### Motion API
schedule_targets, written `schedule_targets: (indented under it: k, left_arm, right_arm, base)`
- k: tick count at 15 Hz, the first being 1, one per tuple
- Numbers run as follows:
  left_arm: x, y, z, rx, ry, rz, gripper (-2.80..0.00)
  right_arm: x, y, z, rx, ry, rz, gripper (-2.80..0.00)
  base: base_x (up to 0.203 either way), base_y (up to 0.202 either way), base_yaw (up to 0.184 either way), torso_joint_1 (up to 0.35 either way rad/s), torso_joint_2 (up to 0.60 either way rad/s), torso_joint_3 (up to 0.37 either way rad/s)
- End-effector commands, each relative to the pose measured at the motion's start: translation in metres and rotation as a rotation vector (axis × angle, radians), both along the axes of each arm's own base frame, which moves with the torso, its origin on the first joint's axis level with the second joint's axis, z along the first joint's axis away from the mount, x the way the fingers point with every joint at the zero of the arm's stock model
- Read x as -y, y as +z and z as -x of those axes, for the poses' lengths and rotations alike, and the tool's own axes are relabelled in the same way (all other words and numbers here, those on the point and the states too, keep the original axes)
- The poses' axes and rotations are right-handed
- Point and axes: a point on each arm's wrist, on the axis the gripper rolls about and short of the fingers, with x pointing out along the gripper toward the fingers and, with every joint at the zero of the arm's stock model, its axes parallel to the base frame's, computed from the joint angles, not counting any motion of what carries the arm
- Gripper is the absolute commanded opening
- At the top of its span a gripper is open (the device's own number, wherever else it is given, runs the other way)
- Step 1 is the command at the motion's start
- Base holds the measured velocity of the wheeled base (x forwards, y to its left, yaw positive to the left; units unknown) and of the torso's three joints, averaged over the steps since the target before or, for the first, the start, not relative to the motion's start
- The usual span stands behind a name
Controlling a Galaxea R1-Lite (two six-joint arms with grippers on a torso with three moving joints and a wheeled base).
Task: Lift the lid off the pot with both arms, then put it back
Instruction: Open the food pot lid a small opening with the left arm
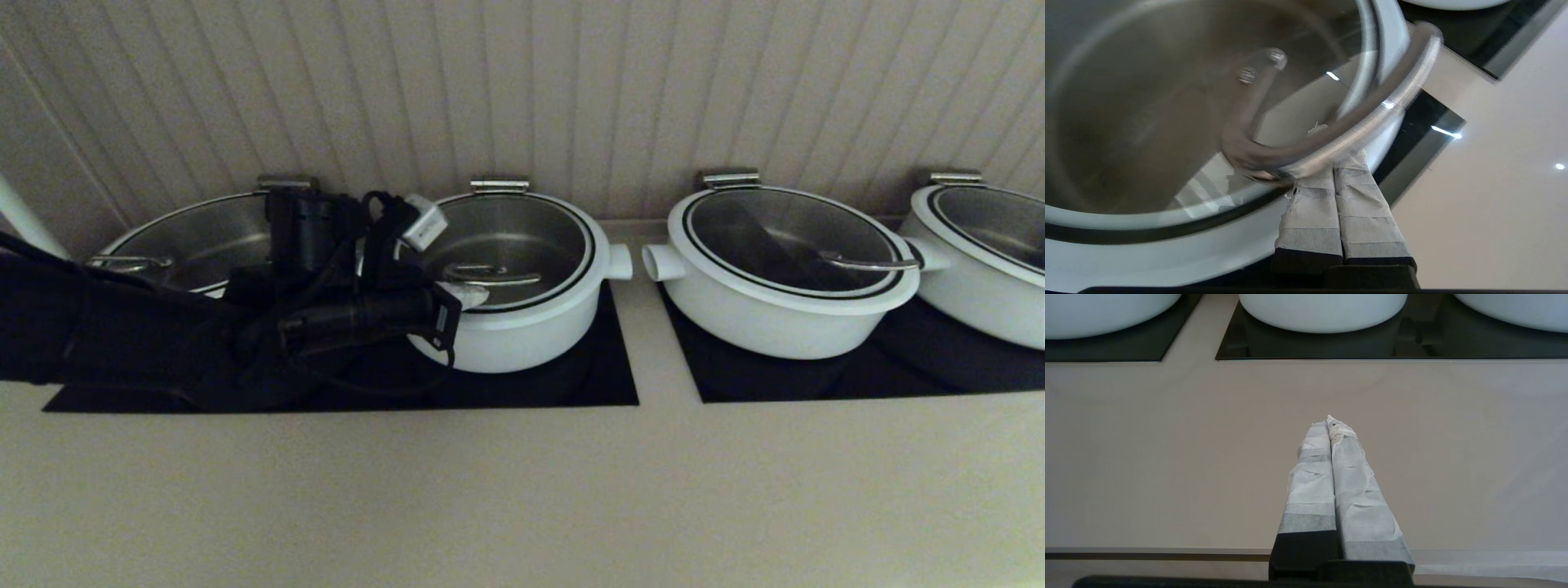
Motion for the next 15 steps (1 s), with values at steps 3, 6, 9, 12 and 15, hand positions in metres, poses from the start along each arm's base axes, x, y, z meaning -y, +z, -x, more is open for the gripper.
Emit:
schedule_targets:
  k: [3,6,9,12,15]
  left_arm:
    - [0.002,-0.001,-0.005,0.004,0.000,0.001,-2.80]
    - [0.003,0.005,-0.007,0.024,0.000,0.010,-2.80]
    - [0.004,0.012,-0.011,0.051,0.017,0.017,-2.80]
    - [0.005,0.017,-0.014,0.068,0.035,0.020,-2.80]
    - [0.005,0.022,-0.013,0.084,0.037,0.027,-2.80]
  right_arm:
    - [0.000,0.000,0.000,0.000,0.000,0.000,-2.80]
    - [0.000,0.000,0.000,0.000,0.000,0.000,-2.80]
    - [0.000,0.000,0.000,0.000,0.000,0.000,-2.80]
    - [0.000,0.000,0.000,0.000,0.000,0.000,-2.80]
    - [0.000,0.000,0.000,0.000,0.000,0.005,-2.80]
  base:
    - [0.000,0.000,0.000,0.000,0.00,0.000]
    - [0.000,0.000,0.000,0.000,0.00,0.000]
    - [0.000,0.000,0.000,0.000,0.00,0.000]
    - [0.000,0.000,0.000,0.000,0.00,0.000]
    - [0.000,0.000,0.000,0.000,0.00,0.000]
